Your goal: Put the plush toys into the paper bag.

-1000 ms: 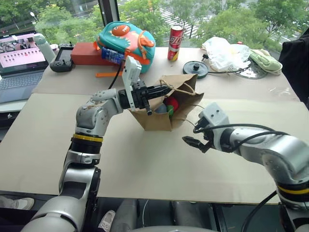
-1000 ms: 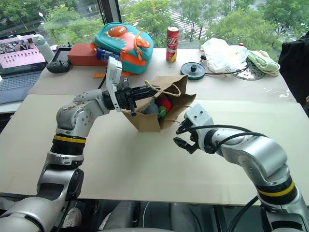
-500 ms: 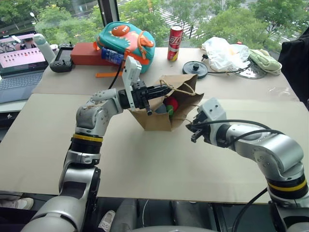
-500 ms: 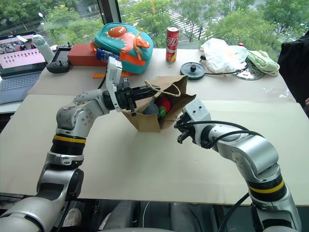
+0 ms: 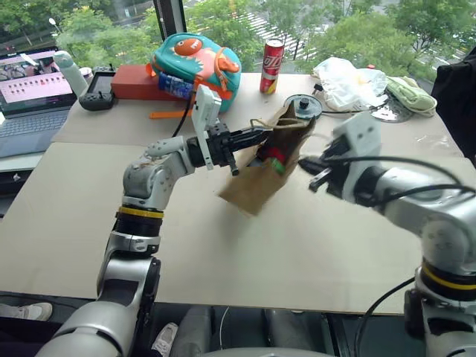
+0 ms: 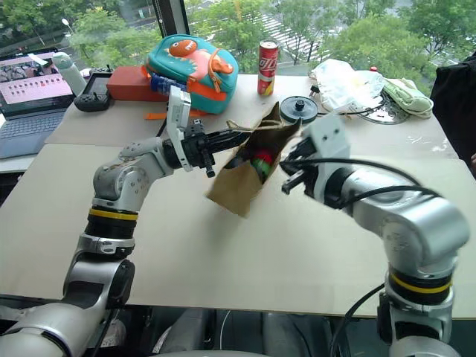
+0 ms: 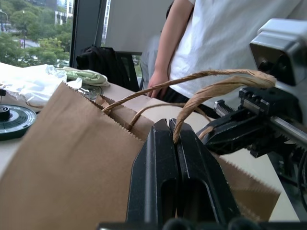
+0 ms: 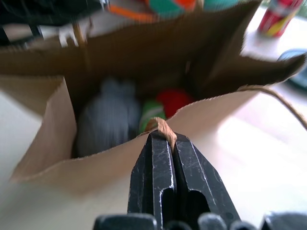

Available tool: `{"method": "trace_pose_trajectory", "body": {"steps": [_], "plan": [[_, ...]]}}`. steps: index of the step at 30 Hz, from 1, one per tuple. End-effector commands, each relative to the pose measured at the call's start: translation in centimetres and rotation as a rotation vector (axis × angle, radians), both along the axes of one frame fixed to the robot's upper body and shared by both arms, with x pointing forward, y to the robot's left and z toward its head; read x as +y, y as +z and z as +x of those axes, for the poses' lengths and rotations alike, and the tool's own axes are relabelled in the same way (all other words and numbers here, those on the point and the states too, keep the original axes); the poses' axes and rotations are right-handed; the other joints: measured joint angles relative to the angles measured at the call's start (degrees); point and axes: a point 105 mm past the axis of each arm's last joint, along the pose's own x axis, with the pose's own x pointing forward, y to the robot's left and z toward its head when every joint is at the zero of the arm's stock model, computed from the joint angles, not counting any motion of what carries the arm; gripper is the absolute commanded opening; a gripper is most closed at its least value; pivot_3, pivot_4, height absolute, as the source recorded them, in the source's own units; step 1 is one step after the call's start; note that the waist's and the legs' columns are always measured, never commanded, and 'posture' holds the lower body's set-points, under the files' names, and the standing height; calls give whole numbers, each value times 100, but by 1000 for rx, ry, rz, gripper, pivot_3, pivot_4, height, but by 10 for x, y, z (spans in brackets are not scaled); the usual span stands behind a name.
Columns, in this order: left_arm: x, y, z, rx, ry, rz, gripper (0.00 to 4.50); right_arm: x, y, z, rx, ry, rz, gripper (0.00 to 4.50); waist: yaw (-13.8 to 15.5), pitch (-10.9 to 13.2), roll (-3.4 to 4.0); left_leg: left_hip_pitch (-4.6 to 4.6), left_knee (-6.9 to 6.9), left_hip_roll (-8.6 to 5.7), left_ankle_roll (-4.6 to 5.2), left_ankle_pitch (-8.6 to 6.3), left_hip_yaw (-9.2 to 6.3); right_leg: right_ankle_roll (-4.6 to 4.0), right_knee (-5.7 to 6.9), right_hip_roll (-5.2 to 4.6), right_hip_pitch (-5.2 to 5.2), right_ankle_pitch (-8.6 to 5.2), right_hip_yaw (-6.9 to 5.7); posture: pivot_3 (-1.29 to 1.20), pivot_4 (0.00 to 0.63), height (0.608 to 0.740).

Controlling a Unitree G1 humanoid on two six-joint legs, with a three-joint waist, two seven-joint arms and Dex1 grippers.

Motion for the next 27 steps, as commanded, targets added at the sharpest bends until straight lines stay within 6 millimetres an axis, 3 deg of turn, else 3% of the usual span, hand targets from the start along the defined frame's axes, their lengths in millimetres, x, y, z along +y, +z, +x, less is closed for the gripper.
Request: {"method": "trace_pose_trajectory", "body": {"steps": [1, 7, 12, 16, 17, 21, 27], "plan": [[2, 14, 1, -21, 31, -69, 0, 2, 14, -10, -41, 14, -30, 31, -8, 0, 0, 0, -1, 0, 0, 0, 1, 0, 0, 0, -1, 0, 1, 0, 150, 739], [15, -21, 3, 83, 114, -34, 0, 27, -4, -17, 36, 110, -90, 31, -73, -1, 2, 20, -7, 5, 0, 0, 7, 0, 11, 4, 0, 0, 6, 0, 150, 739], [23, -32, 2, 106, 125, 11, 0, 37, -22, -15, 96, 126, -102, 31, -16, -1, 2, 17, 1, 1, -1, 0, 4, 0, 12, 2, 4, 0, 4, 0, 150, 739], [24, -29, -4, 113, 81, 13, 0, 46, -21, -11, 97, 144, -90, 31, -25, -1, 2, 19, 0, 0, -1, 0, 5, 0, 9, 0, 5, 0, 5, 0, 150, 739], [24, -26, -6, 111, 68, 6, 292, 45, -19, -8, 91, 134, -80, 8, -24, -1, 2, 18, -1, 0, -1, 0, 5, 0, 9, 0, 5, 0, 4, 0, 150, 739], [22, -9, -12, 112, 26, -45, 1470, 42, -10, -2, 70, 108, -43, 1103, -37, -1, 2, 18, -3, 2, -1, 0, 4, 0, 9, 0, 3, 0, 2, 0, 150, 739], [22, 5, -14, 123, 14, -74, 3534, 34, 0, 1, 46, 79, -13, 3152, -41, -1, 2, 18, -3, 2, -1, 0, 3, 0, 9, 1, 3, 0, 2, 0, 150, 739]]}}
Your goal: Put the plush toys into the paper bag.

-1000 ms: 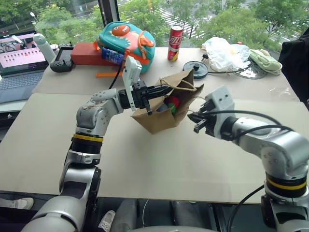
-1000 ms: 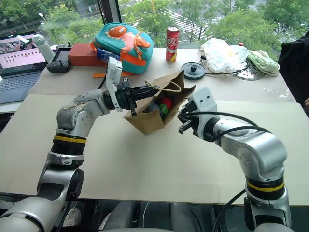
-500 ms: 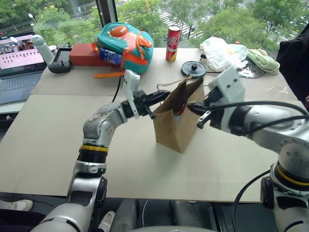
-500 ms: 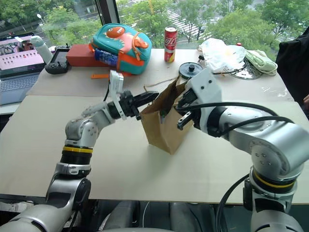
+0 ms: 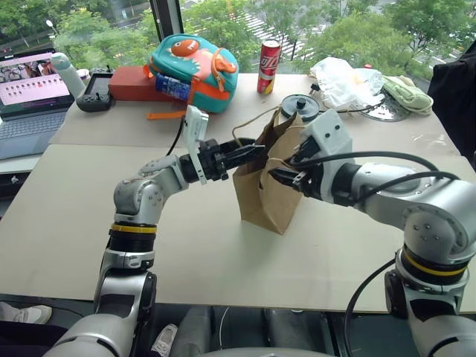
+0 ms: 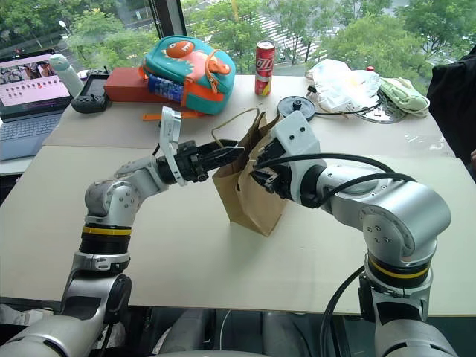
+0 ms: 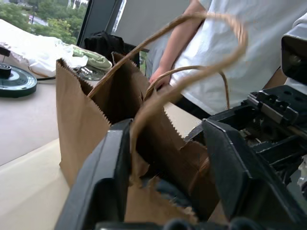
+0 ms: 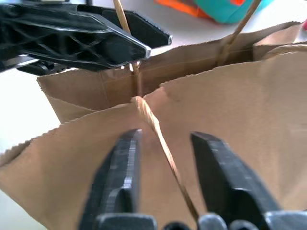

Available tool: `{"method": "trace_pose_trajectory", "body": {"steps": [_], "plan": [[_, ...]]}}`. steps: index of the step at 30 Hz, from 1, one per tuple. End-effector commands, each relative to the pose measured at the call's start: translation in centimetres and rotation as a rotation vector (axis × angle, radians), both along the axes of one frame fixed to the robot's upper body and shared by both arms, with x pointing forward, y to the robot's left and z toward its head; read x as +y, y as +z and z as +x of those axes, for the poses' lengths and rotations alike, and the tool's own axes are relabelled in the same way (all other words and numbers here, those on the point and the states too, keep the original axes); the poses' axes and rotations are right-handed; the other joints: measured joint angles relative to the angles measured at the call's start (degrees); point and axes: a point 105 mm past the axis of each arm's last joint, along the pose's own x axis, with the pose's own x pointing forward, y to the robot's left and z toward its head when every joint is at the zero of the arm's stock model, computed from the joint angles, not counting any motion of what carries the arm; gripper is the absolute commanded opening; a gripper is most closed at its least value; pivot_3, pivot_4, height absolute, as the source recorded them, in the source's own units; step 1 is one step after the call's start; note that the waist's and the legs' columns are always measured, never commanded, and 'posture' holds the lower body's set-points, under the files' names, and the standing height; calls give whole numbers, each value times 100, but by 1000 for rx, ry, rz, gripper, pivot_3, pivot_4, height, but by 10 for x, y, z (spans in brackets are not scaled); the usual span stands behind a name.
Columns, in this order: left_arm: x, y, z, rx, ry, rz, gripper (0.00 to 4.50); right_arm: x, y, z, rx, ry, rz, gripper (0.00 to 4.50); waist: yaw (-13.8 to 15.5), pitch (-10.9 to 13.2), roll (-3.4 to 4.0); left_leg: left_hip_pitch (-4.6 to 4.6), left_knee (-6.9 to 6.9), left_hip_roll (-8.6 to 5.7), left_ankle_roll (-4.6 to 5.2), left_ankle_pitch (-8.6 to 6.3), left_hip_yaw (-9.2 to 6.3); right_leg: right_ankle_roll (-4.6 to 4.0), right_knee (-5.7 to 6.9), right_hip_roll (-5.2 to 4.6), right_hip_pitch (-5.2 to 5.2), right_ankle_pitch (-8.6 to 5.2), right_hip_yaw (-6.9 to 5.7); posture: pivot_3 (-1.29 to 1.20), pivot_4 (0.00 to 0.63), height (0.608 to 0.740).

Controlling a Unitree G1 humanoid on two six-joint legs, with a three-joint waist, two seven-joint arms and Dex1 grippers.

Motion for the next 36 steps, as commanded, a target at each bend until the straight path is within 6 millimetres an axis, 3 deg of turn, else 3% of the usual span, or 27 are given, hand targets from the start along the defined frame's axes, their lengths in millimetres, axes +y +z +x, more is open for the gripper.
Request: {"method": "trace_pose_trajectory", "body": {"steps": [1, 2, 4, 12, 21, 24, 27, 30, 34, 36], "plan": [[1, 20, -6, -46, -22, -34, 3933, -7, 19, 1, -76, -23, 32, 3543, -3, 0, 0, 1, 0, 0, 0, 0, 1, 0, 0, 0, 0, 0, 0, 0, 150, 739], [2, 20, -6, -43, -22, -36, 4269, -8, 22, 1, -84, -24, 37, 3937, -6, 0, 0, 1, -1, 0, 0, 0, 1, 0, 0, 0, 0, 0, 1, 0, 150, 739], [2, 22, -7, -37, -31, -42, 4275, -11, 31, -1, -114, -15, 39, 4414, -8, 0, 0, 1, -1, 0, 0, 0, 1, 0, 0, 0, -1, 0, 1, 0, 150, 739], [1, 27, -12, -30, -46, -58, 4275, -12, 62, -16, -241, 82, 90, 4414, -7, 0, 0, -1, -3, 0, 0, 0, 2, 0, -4, 0, -1, 0, 1, 0, 150, 739], [13, 34, -21, -8, -58, -81, 4275, -25, 69, -31, -239, 113, 165, 4414, -3, 0, 0, -2, -3, 0, 0, 0, 2, 0, -4, 0, -1, 0, 1, 0, 150, 739], [24, 29, -24, 12, -50, -60, 4275, -33, 67, -40, -224, 115, 160, 3740, -6, 0, 0, -2, -4, 1, 0, 0, 2, 0, -4, 0, -1, 0, 1, 0, 150, 739], [32, 23, -27, 36, -47, -40, 4275, -40, 68, -47, -220, 114, 152, 2666, -3, 0, 0, -1, -5, 1, 0, 0, 3, 0, -5, 0, 0, 0, 2, 0, 150, 739], [44, -2, -35, 51, -30, 53, 4275, -50, 72, -59, -219, 139, 165, 1653, -8, 1, 0, -1, -4, 1, 0, 0, 3, 0, -5, 0, 0, 0, 2, 0, 150, 739], [43, -20, -45, 40, -55, 120, 4275, -50, 68, -72, -196, 194, 172, 279, 0, 1, 0, 3, -11, 3, 0, 0, 8, -1, -14, 0, 2, -1, 4, 0, 150, 739], [42, -26, -46, 32, -59, 136, 4275, -47, 62, -82, -162, 247, 166, 21, 35, 1, -1, 0, -8, 3, 0, 0, 9, -1, -14, -1, 3, -1, 4, 0, 150, 739]]}}
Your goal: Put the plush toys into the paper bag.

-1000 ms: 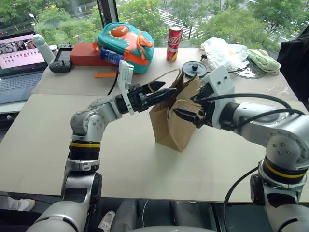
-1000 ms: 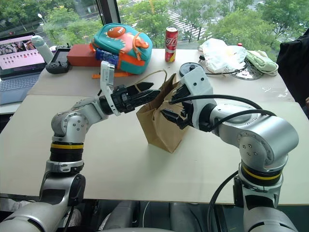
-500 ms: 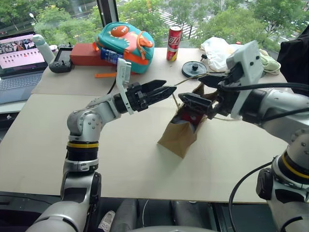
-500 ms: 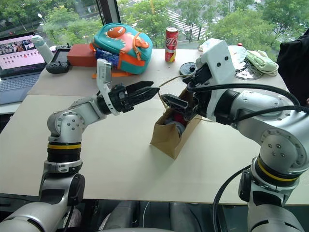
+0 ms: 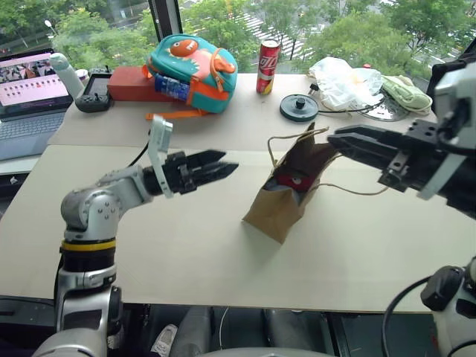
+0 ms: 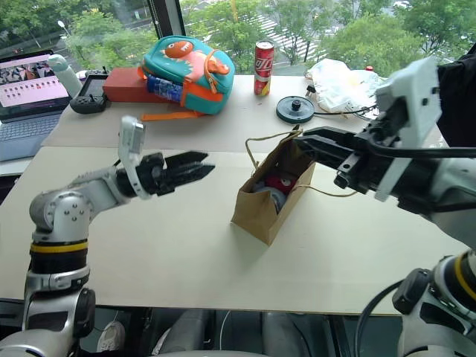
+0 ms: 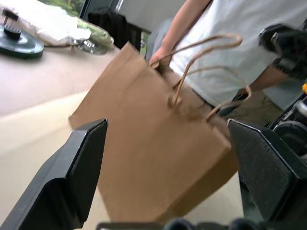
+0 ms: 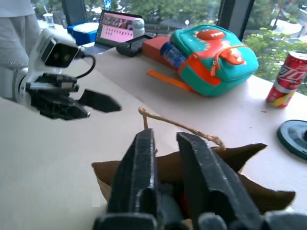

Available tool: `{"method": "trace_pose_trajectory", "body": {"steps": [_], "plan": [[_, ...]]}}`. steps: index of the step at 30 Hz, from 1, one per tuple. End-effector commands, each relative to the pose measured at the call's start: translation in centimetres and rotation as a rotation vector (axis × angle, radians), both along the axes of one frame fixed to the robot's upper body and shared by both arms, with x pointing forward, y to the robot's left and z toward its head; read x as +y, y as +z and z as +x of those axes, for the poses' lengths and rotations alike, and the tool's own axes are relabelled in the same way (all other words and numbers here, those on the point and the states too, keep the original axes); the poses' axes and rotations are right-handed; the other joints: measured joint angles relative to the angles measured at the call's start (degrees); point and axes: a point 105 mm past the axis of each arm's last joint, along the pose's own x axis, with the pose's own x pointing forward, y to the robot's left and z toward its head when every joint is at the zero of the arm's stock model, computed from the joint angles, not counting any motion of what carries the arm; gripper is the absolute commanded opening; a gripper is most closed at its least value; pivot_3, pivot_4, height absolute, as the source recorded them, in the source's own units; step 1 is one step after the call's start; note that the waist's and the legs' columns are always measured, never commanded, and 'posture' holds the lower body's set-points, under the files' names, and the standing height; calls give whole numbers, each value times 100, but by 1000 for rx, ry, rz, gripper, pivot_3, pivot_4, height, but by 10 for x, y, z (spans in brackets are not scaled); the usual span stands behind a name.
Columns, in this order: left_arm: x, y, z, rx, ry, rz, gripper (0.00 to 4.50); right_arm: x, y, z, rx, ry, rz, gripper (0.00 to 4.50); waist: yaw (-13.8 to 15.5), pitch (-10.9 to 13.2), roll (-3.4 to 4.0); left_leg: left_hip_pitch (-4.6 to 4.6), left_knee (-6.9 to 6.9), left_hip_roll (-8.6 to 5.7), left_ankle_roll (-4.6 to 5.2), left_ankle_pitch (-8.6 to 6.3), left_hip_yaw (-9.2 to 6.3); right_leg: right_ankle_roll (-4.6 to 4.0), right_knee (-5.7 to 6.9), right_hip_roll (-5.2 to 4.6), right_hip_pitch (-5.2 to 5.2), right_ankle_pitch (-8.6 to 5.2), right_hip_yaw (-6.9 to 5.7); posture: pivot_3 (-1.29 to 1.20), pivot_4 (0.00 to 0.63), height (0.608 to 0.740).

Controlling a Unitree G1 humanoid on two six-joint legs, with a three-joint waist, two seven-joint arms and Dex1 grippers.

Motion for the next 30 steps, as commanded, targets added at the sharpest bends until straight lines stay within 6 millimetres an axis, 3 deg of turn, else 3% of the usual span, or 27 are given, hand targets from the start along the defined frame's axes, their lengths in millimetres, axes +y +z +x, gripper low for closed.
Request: {"method": "trace_pose_trajectory", "body": {"steps": [1, 4, 7, 12, 18, 25, 30], "plan": [[-8, 6, -6, -102, -40, 28, 4275, 8, -2, -23, 1, 114, -20, 21, 34, 0, 0, -3, 2, -1, 0, 0, 0, 0, -2, -1, 0, 0, 0, 0, 150, 739], [-12, 4, -6, -137, -51, 43, 4275, 15, -22, -38, 89, 177, -72, 21, 55, 0, -1, -5, 3, 0, 0, 0, 3, 1, -13, -2, 5, 0, 1, 0, 150, 739], [-18, 3, -8, -164, -77, 57, 4275, 8, -41, -27, 124, 57, -146, 21, 46, 0, -1, -8, 2, 0, 1, 0, 4, 2, -14, 0, 3, -1, 1, 0, 150, 739], [-24, 1, -10, -181, -120, 73, 4275, 2, -65, -28, 179, 12, -270, 21, 26, 1, -2, -6, 6, 1, 0, 0, 6, 26, -12, 0, 3, -15, 2, 0, 150, 739], [-32, -9, -8, -201, -146, 106, 4275, -6, -93, -4, 171, -107, -366, 21, 19, 1, -2, -5, 7, 2, 0, 0, 6, 44, -13, 1, 3, -26, 3, 0, 150, 739], [-41, -28, -4, -270, -173, 176, 4275, 19, -88, 32, 84, -136, -300, 21, -7, 2, -3, 0, 3, 2, 0, 0, 7, 44, -11, 3, 1, -26, 7, 0, 150, 739], [-49, -23, -9, -314, -206, 176, 4275, 42, -80, 42, 59, -103, -245, 21, 7, 2, -3, -15, 3, 2, 0, 0, 2, 2, -16, 1, -4, -1, 2, 0, 150, 739]]}}
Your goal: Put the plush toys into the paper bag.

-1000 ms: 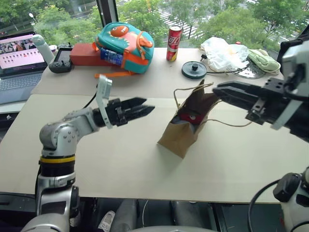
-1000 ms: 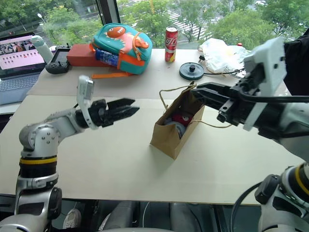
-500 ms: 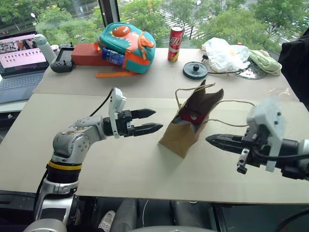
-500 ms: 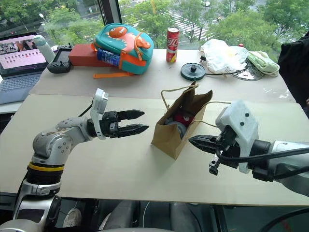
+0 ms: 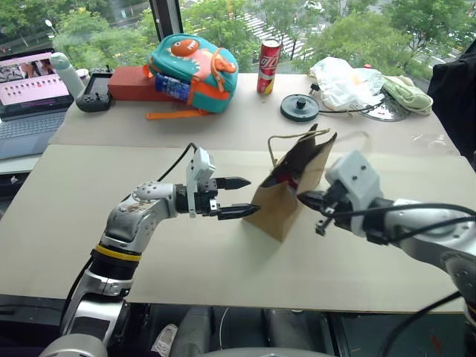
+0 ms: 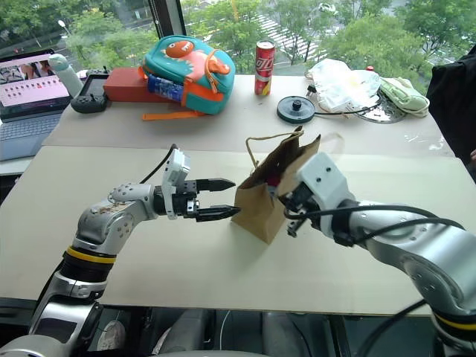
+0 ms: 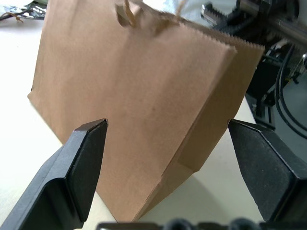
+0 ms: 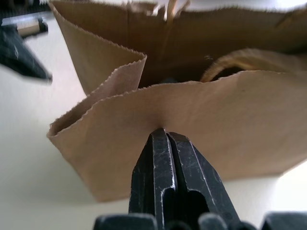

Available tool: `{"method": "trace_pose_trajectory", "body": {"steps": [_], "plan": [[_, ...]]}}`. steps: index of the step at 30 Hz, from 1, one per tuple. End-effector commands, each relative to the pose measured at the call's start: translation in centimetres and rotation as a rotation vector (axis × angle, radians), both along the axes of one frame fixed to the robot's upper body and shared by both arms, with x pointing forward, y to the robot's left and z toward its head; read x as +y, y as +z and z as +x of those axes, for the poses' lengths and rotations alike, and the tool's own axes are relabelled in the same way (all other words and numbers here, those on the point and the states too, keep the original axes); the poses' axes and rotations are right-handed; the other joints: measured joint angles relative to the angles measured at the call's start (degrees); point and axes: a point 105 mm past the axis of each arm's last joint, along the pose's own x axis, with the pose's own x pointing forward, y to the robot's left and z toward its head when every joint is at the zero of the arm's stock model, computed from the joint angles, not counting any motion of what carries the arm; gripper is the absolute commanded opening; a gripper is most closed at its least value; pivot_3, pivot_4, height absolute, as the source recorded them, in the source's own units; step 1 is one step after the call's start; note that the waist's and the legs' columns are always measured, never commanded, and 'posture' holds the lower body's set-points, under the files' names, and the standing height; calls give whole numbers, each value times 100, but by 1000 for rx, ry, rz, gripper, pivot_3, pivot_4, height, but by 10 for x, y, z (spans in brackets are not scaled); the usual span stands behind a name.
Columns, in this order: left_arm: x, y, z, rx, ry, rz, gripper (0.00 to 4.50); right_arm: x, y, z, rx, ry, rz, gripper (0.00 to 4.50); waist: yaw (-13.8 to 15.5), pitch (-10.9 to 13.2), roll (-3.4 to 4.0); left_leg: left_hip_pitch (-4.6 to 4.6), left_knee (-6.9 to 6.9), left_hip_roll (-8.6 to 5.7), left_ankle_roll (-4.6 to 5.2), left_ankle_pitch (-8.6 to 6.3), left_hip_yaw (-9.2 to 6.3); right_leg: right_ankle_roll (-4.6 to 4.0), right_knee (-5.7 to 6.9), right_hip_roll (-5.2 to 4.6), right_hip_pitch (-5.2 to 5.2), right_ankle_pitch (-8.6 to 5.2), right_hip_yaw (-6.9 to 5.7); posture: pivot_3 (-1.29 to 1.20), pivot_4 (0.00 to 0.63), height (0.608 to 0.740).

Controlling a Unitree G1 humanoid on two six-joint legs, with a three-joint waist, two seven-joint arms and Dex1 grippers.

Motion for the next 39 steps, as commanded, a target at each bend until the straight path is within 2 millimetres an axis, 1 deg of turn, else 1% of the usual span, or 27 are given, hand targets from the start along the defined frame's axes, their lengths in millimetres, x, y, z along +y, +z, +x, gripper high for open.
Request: {"method": "trace_pose_trajectory", "body": {"steps": [1, 5, 12, 16, 19, 21, 25, 30, 33, 34, 35, 36, 39], "plan": [[-4, 12, -5, -78, -35, -1, 4275, 10, 7, 6, -32, -2, 17, 21, 16, 0, 0, -4, 0, -1, 0, 0, -2, 0, -2, 0, 0, 0, -1, 0, 150, 739], [-7, 12, -8, -90, -33, -1, 4275, 22, 9, 8, -30, 18, 48, 21, 14, 0, 0, -5, 2, -2, 0, 0, -5, 0, 1, -1, -1, 0, -3, 0, 150, 739], [-9, 11, -11, -118, -4, 8, 4275, 25, 9, 16, -31, -7, 57, 21, -3, -1, 1, -1, 2, -1, 0, 0, -6, -1, 6, 0, -1, 1, -3, 0, 150, 739], [-6, 9, -6, -127, 46, 21, 4275, 27, 8, 16, -27, -1, 66, 21, -6, -1, 1, 2, 2, -1, 0, 0, -6, -1, 10, 0, 0, 1, -3, 0, 150, 739], [-5, -1, 1, -132, 113, 51, 4275, 28, 9, 18, -31, -3, 67, 21, -11, -1, 2, 3, 2, -1, 0, 0, -5, -1, 10, 0, 0, 1, -3, 0, 150, 739], [-6, -4, 6, -139, 157, 51, 4275, 28, 9, 18, -34, -4, 66, 21, -7, -1, 2, 3, 2, -1, 0, 0, -6, -1, 10, 0, 0, 1, -3, 0, 150, 739], [-13, -1, 9, -146, 192, 22, 4275, 28, 10, 18, -34, -6, 71, 21, -4, -1, 2, 2, 5, -2, 0, 0, -6, -1, 12, 0, 0, 1, -3, 0, 150, 739], [-20, 0, 8, -135, 197, -4, 4275, 27, 9, 18, -32, -17, 72, 21, -7, -1, 2, 3, 4, -2, 0, 0, -6, -1, 14, 0, 0, 1, -3, 0, 150, 739], [-21, 0, 8, -126, 205, -10, 3553, 27, 10, 18, -34, -21, 74, 0, -13, -1, 2, 5, 4, -2, 0, 0, -6, -1, 16, 0, 0, 1, -3, 0, 150, 739], [-20, -1, 8, -125, 206, -9, 3167, 27, 10, 18, -34, -22, 74, 0, -13, -1, 2, 6, 4, -1, 0, 0, -6, -2, 17, 1, 0, 1, -3, 0, 150, 739], [-20, -1, 8, -123, 207, -8, 2915, 27, 10, 18, -34, -23, 74, 0, -13, -1, 2, 6, 4, -2, 0, 0, -6, -1, 17, 1, 0, 1, -3, 0, 150, 739], [-19, -2, 8, -122, 209, -6, 2494, 27, 10, 18, -34, -23, 75, 0, -13, -1, 2, 6, 4, -2, 0, 0, -6, -1, 17, 1, 0, 1, -3, 0, 150, 739], [-18, -3, 8, -119, 210, -3, 1472, 26, 10, 18, -35, -25, 76, 0, -11, -1, 2, 5, 4, -2, 0, 0, -6, -1, 16, 0, 0, 1, -3, 0, 150, 739]]}}
